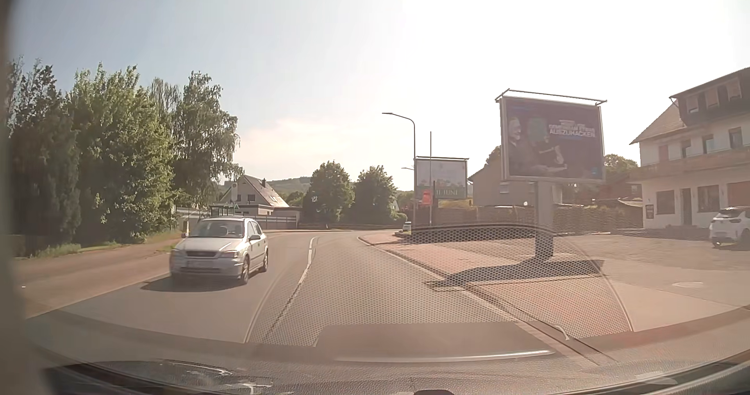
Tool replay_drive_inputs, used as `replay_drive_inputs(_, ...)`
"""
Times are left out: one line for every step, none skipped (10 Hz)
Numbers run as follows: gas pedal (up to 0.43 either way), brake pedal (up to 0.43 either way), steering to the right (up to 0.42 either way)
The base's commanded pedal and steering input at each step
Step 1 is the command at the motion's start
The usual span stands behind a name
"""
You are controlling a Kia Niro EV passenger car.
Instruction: Follow the waypoints while adhering to traffic rules and regulations
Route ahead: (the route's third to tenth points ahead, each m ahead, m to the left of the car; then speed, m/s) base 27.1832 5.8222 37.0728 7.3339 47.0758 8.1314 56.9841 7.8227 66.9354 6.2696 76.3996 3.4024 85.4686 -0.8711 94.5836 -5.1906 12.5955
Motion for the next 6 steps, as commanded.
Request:
replay_drive_inputs(0.209,0.000,-0.057)
replay_drive_inputs(0.197,0.000,-0.054)
replay_drive_inputs(0.197,0.000,-0.049)
replay_drive_inputs(0.197,0.000,-0.045)
replay_drive_inputs(0.197,0.000,-0.043)
replay_drive_inputs(0.197,0.000,-0.039)
